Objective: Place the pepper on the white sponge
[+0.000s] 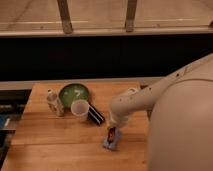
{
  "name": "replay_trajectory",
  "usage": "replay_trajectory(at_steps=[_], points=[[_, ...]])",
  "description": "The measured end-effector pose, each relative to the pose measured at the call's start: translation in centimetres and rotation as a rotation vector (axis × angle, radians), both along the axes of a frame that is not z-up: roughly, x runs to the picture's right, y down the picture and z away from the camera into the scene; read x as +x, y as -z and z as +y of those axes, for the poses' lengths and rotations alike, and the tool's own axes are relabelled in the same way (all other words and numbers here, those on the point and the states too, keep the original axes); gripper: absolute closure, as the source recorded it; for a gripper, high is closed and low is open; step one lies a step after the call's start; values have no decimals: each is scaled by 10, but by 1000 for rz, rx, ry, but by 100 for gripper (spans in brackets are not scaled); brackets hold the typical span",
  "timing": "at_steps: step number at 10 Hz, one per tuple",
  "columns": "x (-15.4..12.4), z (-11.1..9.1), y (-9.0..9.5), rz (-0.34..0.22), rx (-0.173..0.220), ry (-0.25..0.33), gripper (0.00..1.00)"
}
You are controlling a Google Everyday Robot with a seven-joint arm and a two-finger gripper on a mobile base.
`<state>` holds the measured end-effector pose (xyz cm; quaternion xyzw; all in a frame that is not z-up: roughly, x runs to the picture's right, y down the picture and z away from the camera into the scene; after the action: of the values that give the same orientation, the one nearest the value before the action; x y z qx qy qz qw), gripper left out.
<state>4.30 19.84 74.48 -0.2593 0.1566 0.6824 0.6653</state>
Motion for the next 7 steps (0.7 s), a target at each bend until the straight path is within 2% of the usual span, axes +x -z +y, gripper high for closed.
replay_trajectory(at_steps=[3, 5, 7], points=[[1, 0, 0, 1, -2, 1, 100], [-1, 8, -7, -3, -37, 13, 100], [-5, 29, -26, -7, -82, 29, 100]])
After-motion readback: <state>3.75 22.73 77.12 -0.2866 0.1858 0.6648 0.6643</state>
